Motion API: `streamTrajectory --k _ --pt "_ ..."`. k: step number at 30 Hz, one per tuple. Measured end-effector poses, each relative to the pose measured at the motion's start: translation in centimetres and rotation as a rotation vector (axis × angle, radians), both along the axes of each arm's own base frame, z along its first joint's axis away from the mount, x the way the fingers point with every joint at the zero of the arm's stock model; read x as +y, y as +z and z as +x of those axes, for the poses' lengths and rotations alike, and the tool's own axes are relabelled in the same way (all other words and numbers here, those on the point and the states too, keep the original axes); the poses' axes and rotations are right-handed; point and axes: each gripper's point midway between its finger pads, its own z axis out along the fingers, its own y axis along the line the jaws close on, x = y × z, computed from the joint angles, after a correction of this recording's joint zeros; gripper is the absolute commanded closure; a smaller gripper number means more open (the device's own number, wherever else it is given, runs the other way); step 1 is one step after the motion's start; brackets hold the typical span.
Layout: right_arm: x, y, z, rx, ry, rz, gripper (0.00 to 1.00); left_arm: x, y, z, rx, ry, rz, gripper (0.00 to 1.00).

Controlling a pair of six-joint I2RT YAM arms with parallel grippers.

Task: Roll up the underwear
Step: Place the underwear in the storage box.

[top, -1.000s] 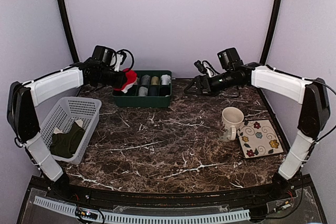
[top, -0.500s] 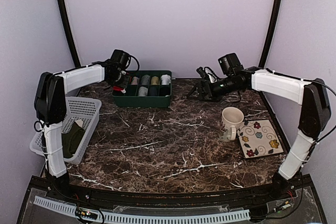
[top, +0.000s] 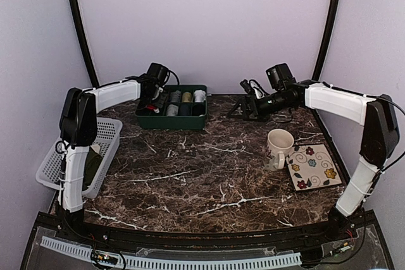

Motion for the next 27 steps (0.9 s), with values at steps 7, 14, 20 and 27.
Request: streamTrajectory --k 7,14,20,27 --pt "-0.7 0.0 0.4 0.000 -0.010 0.000 0.00 -1.9 -2.7 -0.3 0.061 -0.028 0.017 1.00" --pt "-1.5 -0.3 0.8 0.005 -0.020 -0.005 0.00 -2.4 -3.5 -0.7 0.097 -0.020 -0.061 1.00" --pt "-1.7 -0.6 1.0 0.021 -0.020 0.000 0.00 -1.9 -4.3 -0.4 0.141 -0.002 -0.194 1.00" --pt "-1.8 -0.6 1.0 0.023 -0.020 0.004 0.00 -1.0 -4.9 -0.2 0.189 0.020 -0.335 1.00"
